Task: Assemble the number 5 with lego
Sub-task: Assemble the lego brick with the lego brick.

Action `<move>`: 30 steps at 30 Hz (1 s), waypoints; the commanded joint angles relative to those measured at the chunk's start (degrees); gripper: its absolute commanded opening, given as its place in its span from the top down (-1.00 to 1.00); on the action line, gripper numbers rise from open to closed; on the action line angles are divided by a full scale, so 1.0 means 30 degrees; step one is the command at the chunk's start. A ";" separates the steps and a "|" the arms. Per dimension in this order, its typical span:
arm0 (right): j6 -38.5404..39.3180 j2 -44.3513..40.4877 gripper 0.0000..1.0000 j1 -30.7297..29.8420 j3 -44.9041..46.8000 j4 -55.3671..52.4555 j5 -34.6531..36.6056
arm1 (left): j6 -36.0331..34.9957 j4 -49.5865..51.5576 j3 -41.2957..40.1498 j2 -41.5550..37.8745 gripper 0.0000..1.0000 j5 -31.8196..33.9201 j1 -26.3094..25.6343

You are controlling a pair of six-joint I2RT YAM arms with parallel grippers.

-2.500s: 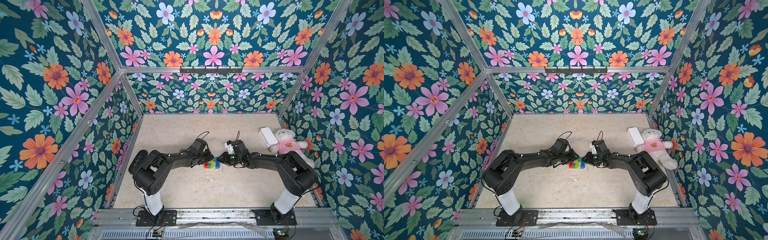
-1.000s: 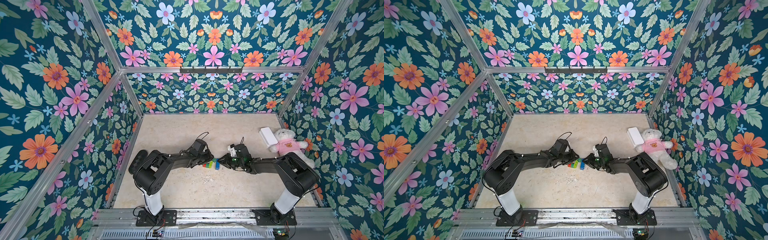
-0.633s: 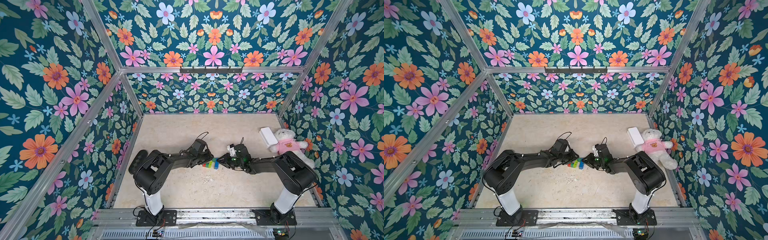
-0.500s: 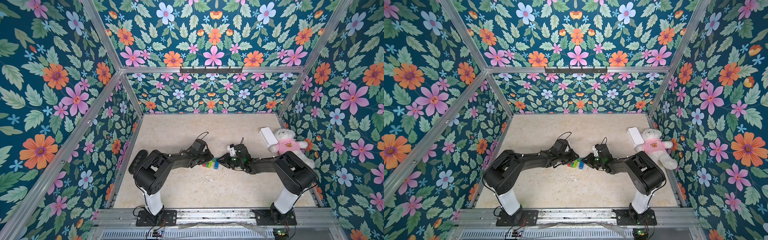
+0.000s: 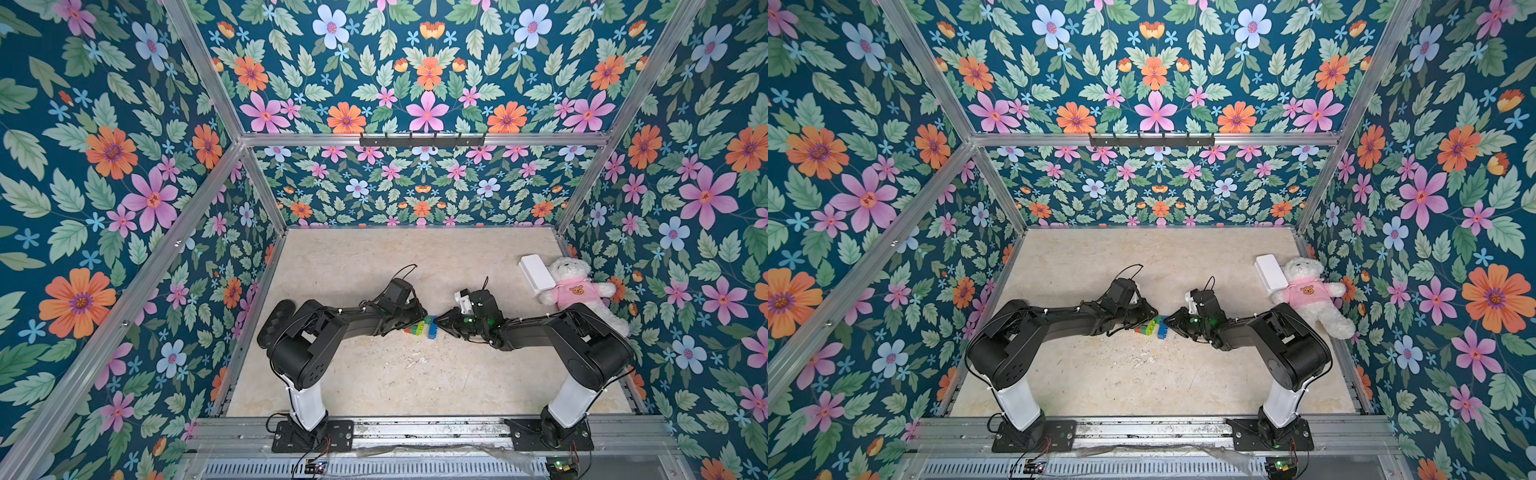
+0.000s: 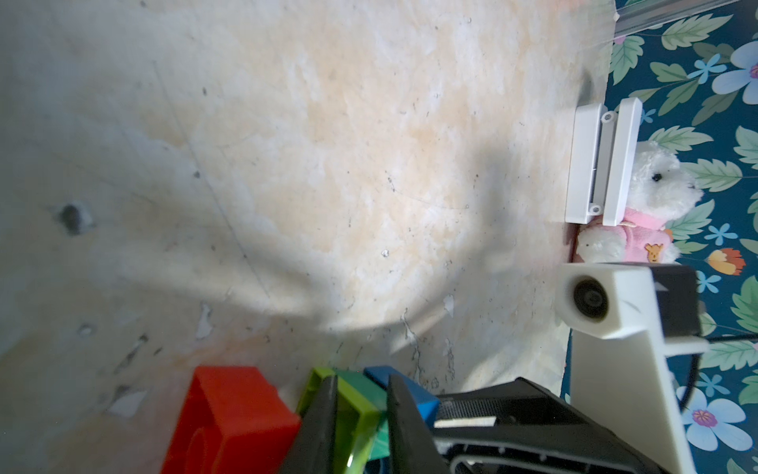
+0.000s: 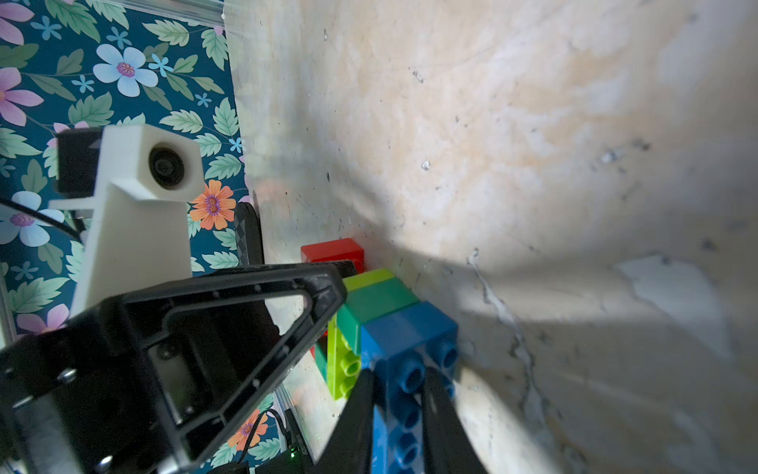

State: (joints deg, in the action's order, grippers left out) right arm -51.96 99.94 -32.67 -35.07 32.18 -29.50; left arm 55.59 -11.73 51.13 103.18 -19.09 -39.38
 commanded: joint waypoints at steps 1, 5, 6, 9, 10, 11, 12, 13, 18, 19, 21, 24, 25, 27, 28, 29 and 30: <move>0.0066 0.0025 0.55 -0.0042 0.0062 -0.0482 0.0156 | 0.0074 0.0659 -0.0116 -0.0027 0.51 -0.0126 -0.0007; -0.0130 0.0270 0.55 -0.0061 0.0032 -0.0156 0.0120 | 0.0116 0.0642 -0.0141 -0.0027 0.51 -0.0169 -0.0057; -0.0217 0.0315 0.55 -0.0044 0.0059 0.0034 0.0091 | 0.0097 0.0628 -0.0140 -0.0054 0.51 -0.0156 -0.0037; -0.0439 0.0487 0.56 -0.0039 0.0103 0.0434 -0.0041 | 0.0073 0.0600 -0.0140 -0.0027 0.51 -0.0209 -0.0052; -0.0487 0.0538 0.55 -0.0039 0.0081 0.0551 -0.0096 | 0.0102 0.0598 -0.0140 0.0002 0.51 -0.0195 -0.0058; -0.0569 0.0583 0.55 -0.0054 0.0110 0.0732 -0.0179 | 0.0102 0.0571 -0.0140 0.0020 0.51 -0.0243 -0.0058; -0.0622 0.0639 0.55 -0.0047 0.0163 0.0896 -0.0215 | 0.0109 0.0567 -0.0140 0.0032 0.51 -0.0228 -0.0048; -0.0638 0.0669 0.55 -0.0055 0.0198 0.0916 -0.0219 | 0.0101 0.0569 -0.0140 0.0032 0.52 -0.0229 -0.0060; -0.0828 0.0682 0.55 -0.0047 0.0412 0.1348 -0.0273 | 0.0153 0.0543 -0.0141 0.0039 0.52 -0.0199 -0.0087; -0.0885 0.0667 0.55 -0.0048 0.0453 0.1403 -0.0275 | 0.0131 0.0536 -0.0162 0.0032 0.52 -0.0198 -0.0065; -0.1030 0.0671 0.55 -0.0046 0.0556 0.1582 -0.0304 | 0.0158 0.0540 -0.0195 0.0025 0.52 -0.0170 -0.0068; -0.1257 0.0614 0.55 -0.0043 0.0731 0.1886 -0.0392 | 0.0160 0.0554 -0.0286 -0.0055 0.52 -0.0085 -0.0061; -0.1282 0.0612 0.55 -0.0041 0.0762 0.1942 -0.0416 | 0.0160 0.0562 -0.0287 -0.0056 0.52 -0.0079 -0.0065; -0.1326 0.0641 0.55 -0.0056 0.0792 0.1951 -0.0416 | 0.0168 0.0523 -0.0316 -0.0078 0.52 -0.0085 -0.0072; -0.1313 0.0641 0.55 -0.0041 0.0791 0.1956 -0.0405 | 0.0181 0.0514 -0.0338 -0.0085 0.52 -0.0115 -0.0083; -0.1320 0.0663 0.55 -0.0039 0.0807 0.1943 -0.0415 | 0.0186 0.0514 -0.0333 -0.0086 0.52 -0.0111 -0.0069; -0.1326 0.0669 0.55 -0.0054 0.0815 0.1957 -0.0429 | 0.0190 0.0510 -0.0359 -0.0107 0.52 -0.0082 -0.0085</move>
State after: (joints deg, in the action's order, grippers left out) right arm -55.66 101.56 -32.64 -32.88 39.11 -30.44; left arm 55.83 -13.10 50.43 103.13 -18.37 -39.42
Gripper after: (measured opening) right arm 0.224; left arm 0.242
